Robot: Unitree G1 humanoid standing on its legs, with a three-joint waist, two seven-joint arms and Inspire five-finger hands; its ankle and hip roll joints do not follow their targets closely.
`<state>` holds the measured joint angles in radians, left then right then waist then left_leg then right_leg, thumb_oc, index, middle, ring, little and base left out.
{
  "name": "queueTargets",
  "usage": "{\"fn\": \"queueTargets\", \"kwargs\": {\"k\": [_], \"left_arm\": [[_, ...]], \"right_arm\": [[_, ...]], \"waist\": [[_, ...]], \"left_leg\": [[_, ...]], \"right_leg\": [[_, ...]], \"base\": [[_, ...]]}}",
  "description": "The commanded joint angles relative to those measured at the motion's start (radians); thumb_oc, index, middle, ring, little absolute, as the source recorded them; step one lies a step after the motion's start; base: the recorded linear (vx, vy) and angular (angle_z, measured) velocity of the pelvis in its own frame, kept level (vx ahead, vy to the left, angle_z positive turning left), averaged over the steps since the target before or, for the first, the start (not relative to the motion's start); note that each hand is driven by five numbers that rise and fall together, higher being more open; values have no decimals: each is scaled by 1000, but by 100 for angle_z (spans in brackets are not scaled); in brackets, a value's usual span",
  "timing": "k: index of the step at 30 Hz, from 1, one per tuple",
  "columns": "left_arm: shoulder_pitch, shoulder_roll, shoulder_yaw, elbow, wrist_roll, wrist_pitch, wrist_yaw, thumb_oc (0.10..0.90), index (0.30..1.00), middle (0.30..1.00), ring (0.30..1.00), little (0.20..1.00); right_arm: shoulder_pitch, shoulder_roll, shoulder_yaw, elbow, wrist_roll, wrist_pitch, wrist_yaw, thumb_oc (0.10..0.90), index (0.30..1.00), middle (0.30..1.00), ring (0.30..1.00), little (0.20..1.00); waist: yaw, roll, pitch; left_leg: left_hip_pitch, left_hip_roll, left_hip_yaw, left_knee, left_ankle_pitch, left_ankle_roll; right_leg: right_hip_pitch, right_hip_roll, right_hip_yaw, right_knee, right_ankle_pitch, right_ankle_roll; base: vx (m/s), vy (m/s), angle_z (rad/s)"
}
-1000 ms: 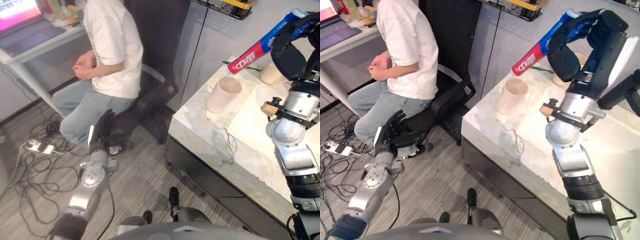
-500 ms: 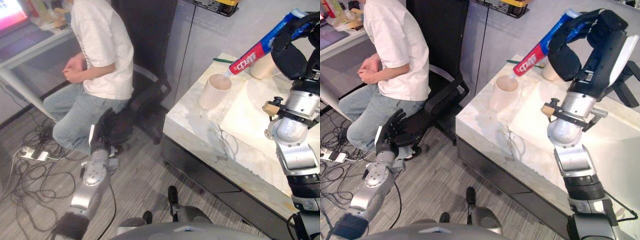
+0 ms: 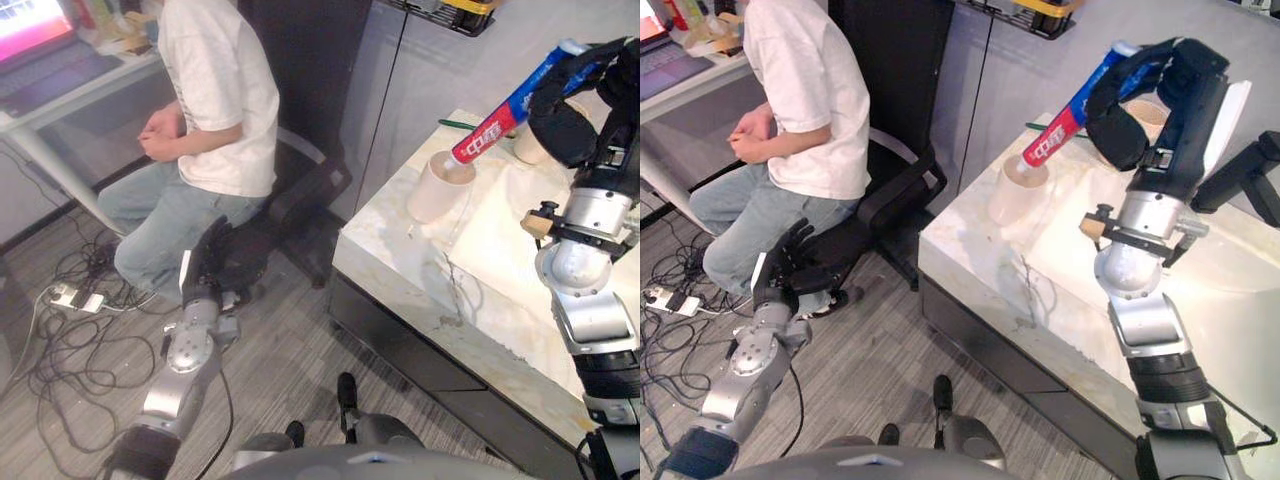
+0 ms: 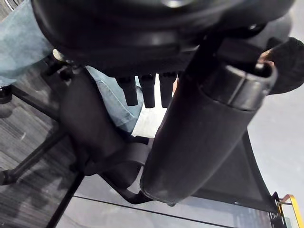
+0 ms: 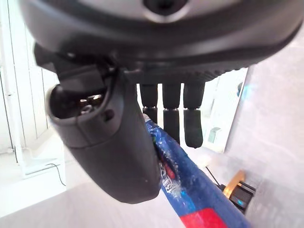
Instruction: Organize the bathroom.
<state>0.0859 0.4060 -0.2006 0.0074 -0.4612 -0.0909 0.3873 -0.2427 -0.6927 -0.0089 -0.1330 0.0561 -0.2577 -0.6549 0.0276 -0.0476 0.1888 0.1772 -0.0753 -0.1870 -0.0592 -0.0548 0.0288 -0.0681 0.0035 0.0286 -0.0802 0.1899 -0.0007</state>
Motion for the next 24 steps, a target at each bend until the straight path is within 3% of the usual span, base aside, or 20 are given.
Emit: {"fn": "queueTargets", "kwargs": {"k": [1, 8, 9, 12, 14, 24], "left_arm": [[-20, 51, 15, -116, 62, -101, -16, 800, 900, 900, 900, 900], [-14, 49, 10, -126, 69, -96, -15, 800, 900, 900, 900, 900], [-15, 50, 8, -125, 70, -98, -14, 800, 900, 900, 900, 900], [-18, 50, 7, -122, 70, -99, -13, 800, 900, 900, 900, 900], [-18, 51, 9, -124, 68, -100, -10, 800, 900, 900, 900, 900], [-25, 50, 13, -130, 71, -97, -1, 800, 900, 900, 900, 900]], "right_arm": [[-56, -6, -59, -37, 1, -64, -22, 400, 300, 300, 300, 300], [-43, 8, -48, -37, 9, -53, 9, 400, 300, 300, 300, 300], [-40, 9, -44, -36, 11, -47, 18, 800, 900, 900, 900, 900], [-37, 8, -41, -34, 16, -38, 28, 800, 900, 900, 900, 900], [-25, 4, -44, -29, 42, 19, 52, 800, 900, 900, 900, 900], [-19, 12, -47, -16, 67, 96, 53, 800, 900, 900, 900, 900]], "waist": [[6, -36, -98], [4, -30, -92], [4, -30, -91], [3, -30, -92], [0, -30, -92], [-2, -33, -86]], "left_leg": [[-56, 10, 40, 81, -56, 6], [-56, 14, 44, 79, -53, 3], [-55, 15, 45, 78, -52, 2], [-55, 16, 45, 75, -50, 2], [-54, 17, 44, 73, -49, 1], [-58, 14, 46, 77, -48, 6]], "right_leg": [[50, -27, -14, 29, -97, 51], [53, -26, -17, 31, -102, 48], [53, -26, -19, 32, -103, 48], [53, -26, -20, 32, -104, 48], [53, -26, -22, 36, -107, 47], [48, -28, -16, 45, -105, 49]], "base": [[45, -37, 2], [32, -15, -1], [0, 0, 0], [0, 0, 0], [0, 0, 0], [-8, 7, 0]]}}
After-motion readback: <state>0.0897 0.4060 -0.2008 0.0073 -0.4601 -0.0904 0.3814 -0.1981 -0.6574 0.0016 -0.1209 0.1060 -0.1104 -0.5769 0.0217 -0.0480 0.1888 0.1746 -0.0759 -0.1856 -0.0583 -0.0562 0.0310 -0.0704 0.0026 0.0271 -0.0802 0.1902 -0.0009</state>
